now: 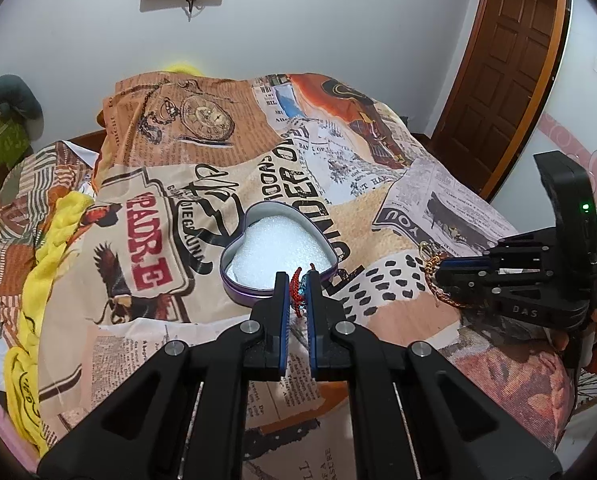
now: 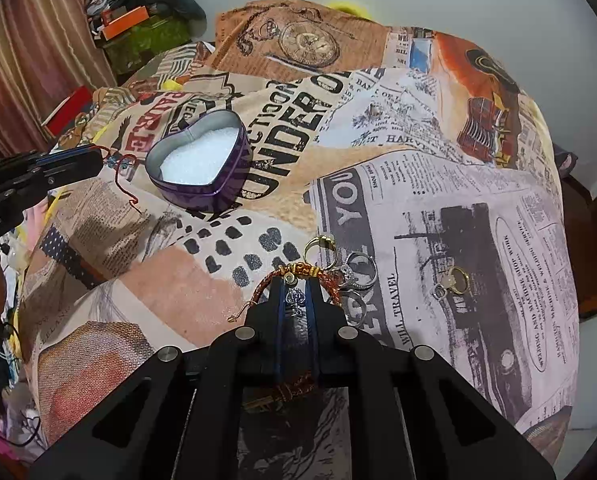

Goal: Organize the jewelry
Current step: 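Carry the red bracelet with the left gripper while the right carries the charm toward the tin, then lower both held items into the purple heart tin and open both grippers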

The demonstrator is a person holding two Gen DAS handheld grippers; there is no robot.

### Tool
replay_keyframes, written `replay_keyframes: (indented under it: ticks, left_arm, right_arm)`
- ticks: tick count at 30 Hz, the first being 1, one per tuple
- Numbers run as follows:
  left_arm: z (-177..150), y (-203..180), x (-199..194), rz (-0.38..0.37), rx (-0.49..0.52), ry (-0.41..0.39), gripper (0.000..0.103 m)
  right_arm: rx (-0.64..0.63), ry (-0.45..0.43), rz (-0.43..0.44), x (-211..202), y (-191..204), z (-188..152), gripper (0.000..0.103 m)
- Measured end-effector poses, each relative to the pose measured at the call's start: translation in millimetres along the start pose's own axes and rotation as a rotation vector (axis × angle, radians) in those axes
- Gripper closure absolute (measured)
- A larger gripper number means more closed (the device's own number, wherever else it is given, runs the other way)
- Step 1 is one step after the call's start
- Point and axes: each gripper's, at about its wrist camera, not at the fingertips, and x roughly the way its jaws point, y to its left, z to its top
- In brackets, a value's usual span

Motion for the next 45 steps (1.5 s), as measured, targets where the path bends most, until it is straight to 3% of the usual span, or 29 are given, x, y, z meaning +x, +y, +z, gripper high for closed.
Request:
replay_keyframes:
  ticks: [8, 14, 23, 36, 45]
  left_arm:
    - [4, -2, -12, 0.004, 0.002, -0.027, 0.097]
    - [7, -2, -17, 0.000, -0.002, -0.041, 0.097]
    - [19, 11, -9, 0.002, -0.015, -0.039, 0.097]
    - [30, 25, 42, -0.001, -0.018, 0.036, 0.097]
    - [23, 33, 71, -0.001, -0.034, 0.095, 0.097]
  right_arm:
    - [0.014, -0.071, -0.012, -43, -3, -5, 0.094]
    - [0.032, -0.133, -0.013, -67, -5, 10, 0.094]
    - [0.012, -0.199, 0.038, -59, 12, 50, 0.094]
    - [0.005, -0.100, 0.146, 13, 33, 98, 0.094]
    - [-0.035, 0.000, 0.151, 49, 46, 108, 0.094]
